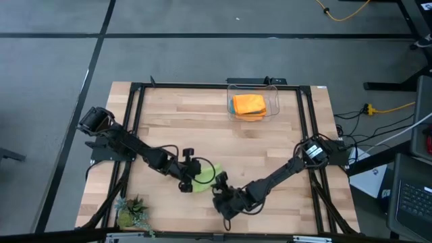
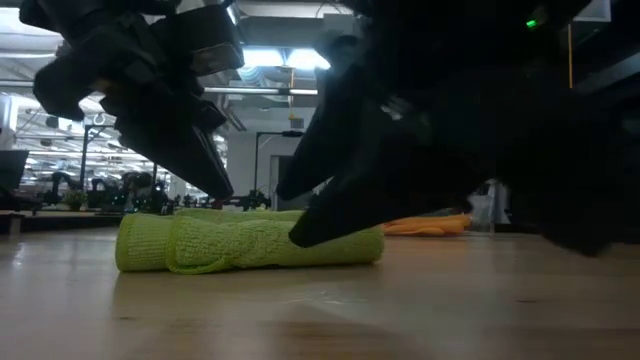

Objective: Fold microfiber towels
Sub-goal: Stack the folded green microfiber towel on top of the orange microfiber towel in the transparent bin

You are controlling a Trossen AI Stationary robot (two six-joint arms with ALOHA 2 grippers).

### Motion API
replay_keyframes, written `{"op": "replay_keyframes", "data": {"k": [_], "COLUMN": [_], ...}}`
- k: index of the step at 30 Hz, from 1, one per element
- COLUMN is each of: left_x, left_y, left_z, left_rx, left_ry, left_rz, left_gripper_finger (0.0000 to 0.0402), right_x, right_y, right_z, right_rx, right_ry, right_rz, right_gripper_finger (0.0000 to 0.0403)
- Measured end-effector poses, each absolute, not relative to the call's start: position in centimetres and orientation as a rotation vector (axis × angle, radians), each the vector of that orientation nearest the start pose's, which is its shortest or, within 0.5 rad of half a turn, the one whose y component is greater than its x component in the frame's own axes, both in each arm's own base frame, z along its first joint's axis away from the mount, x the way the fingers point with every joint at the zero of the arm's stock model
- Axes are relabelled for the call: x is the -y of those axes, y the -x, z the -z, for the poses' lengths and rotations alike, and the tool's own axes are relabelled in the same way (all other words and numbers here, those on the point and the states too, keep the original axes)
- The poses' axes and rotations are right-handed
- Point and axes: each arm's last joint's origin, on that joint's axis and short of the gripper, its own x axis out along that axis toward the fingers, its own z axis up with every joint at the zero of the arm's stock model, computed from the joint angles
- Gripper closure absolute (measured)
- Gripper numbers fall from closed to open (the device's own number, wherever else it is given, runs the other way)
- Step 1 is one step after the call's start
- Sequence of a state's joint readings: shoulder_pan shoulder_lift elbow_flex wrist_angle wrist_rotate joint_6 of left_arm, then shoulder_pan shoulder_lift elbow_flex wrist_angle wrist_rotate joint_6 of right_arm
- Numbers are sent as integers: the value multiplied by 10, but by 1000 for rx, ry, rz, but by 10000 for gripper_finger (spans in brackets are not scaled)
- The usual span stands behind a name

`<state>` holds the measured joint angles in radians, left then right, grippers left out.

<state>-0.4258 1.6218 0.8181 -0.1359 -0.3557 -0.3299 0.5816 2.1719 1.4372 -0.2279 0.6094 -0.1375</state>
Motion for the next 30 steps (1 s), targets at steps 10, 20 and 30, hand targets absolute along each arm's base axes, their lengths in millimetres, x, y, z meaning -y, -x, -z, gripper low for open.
{"op": "replay_keyframes", "data": {"k": [10, 20, 30], "left_x": [114, 114, 112], "left_y": [-280, -280, -280], "left_z": [-156, -156, -155], "left_rx": [-869, -868, -873], "left_ry": [-48, -40, 15], "left_rz": [-86, -89, -120], "left_gripper_finger": [378, 378, 378], "right_x": [-236, -233, -223], "right_y": [-383, -383, -383], "right_z": [-131, -130, -128], "right_rx": [-740, -752, -800], "right_ry": [747, 753, 771], "right_rz": [-96, -85, 3], "right_gripper_finger": [198, 174, 86]}}
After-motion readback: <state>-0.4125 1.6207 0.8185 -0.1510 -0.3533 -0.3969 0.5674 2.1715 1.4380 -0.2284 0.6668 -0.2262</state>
